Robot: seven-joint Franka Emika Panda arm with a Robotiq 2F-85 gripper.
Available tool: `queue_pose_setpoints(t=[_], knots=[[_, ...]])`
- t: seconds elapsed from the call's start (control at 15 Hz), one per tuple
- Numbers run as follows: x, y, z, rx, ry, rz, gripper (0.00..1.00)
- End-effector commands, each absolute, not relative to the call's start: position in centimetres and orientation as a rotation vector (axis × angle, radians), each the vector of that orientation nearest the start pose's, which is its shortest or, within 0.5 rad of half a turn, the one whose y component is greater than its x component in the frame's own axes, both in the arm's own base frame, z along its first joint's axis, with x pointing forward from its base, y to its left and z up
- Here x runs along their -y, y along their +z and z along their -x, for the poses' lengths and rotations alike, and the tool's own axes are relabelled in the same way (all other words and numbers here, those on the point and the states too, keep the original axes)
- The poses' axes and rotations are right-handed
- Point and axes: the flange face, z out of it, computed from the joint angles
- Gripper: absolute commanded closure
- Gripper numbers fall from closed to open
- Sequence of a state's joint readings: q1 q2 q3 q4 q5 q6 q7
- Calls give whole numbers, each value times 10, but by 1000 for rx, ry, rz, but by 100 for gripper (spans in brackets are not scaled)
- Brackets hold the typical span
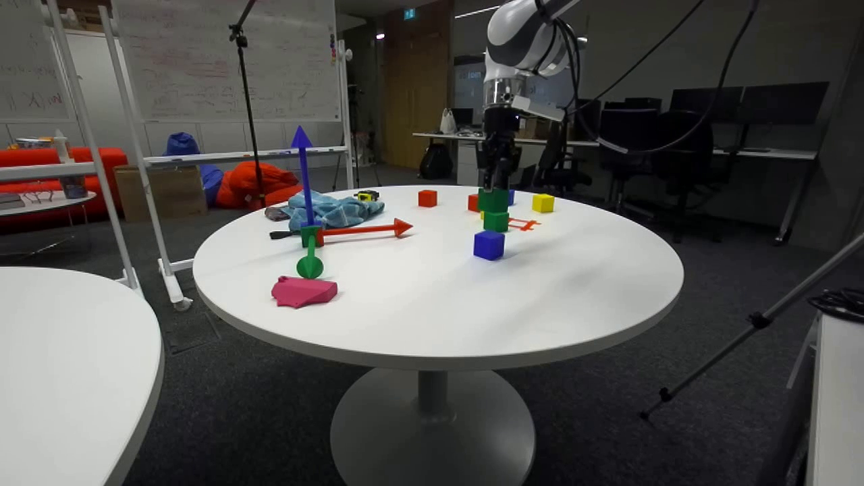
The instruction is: Put one green block on the blue block on the left
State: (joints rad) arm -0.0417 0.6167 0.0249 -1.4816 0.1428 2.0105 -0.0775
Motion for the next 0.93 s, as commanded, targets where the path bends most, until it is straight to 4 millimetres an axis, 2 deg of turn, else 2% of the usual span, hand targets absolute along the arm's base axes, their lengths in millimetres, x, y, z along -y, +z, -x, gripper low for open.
queue_pose_setpoints(t=[0.0, 0.87], knots=[[6, 303, -690, -64, 113, 2962, 72], [-3, 290, -698, -72, 135, 2968, 72]])
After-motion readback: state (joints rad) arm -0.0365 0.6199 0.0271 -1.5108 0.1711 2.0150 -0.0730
